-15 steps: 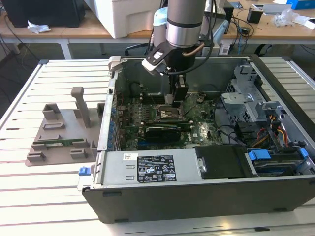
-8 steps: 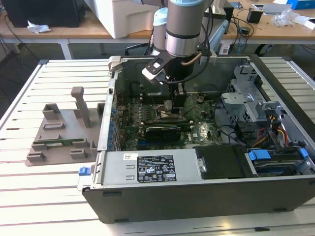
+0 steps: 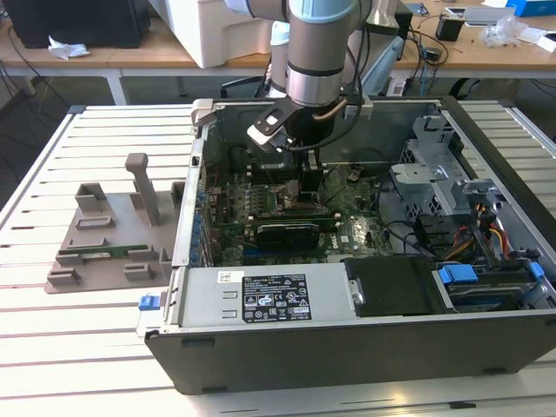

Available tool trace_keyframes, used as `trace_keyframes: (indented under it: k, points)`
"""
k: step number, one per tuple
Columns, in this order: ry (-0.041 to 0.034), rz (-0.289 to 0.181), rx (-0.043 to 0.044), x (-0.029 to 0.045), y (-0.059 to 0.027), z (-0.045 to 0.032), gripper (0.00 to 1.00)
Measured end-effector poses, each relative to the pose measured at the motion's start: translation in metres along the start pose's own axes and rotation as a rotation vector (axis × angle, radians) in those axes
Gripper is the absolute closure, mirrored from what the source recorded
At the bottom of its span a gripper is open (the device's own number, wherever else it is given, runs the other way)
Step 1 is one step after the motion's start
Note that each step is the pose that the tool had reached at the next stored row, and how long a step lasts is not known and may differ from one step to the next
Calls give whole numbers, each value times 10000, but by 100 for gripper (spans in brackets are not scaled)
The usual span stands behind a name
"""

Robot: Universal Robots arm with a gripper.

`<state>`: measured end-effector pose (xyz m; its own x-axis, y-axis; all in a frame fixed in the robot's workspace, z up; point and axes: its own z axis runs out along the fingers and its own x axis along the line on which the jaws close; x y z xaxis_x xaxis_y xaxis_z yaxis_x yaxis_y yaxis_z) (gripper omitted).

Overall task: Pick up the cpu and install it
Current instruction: 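Place the cpu into insertion slot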

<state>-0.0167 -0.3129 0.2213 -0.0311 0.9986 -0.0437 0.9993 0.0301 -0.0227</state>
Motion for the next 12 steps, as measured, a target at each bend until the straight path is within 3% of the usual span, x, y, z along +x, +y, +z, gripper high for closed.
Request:
trace_keyframes:
  k: [3,7,12]
  points:
    - [0,107,6,48,-8,59,45]
    - [2,146,7,54,-10,136,45]
    - [2,159,8,55,-13,173,45]
